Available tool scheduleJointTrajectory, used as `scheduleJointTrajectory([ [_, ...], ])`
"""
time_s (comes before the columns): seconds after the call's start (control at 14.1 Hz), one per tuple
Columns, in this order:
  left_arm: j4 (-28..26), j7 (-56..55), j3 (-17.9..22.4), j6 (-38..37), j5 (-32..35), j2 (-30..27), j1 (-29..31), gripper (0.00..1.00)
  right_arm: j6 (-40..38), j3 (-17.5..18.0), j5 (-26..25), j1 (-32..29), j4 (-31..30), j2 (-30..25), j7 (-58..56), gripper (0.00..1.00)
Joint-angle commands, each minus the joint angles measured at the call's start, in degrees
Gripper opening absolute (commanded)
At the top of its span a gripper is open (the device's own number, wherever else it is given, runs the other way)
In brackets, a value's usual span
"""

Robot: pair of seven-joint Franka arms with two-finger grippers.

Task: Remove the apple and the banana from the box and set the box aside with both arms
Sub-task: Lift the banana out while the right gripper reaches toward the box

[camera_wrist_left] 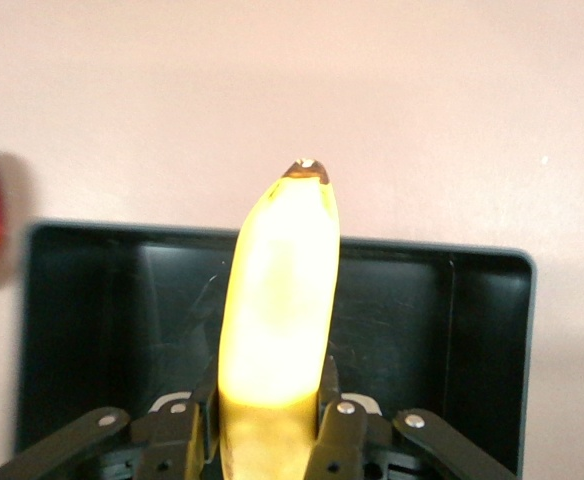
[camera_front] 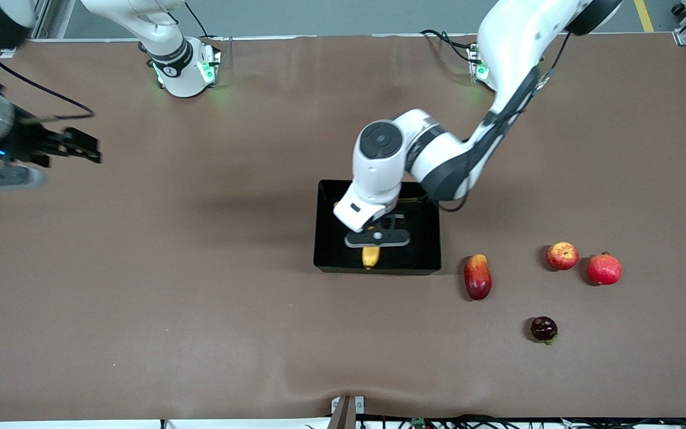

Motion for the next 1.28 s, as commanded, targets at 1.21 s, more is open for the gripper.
scheduleJointTrajectory([
  [1.21,-32.5,34.5,-1.6,21.1,2.4,-5.1,39.3,0.0,28.7,0.2,5.3,22.3,1.6,25.8,15.2,1.0],
])
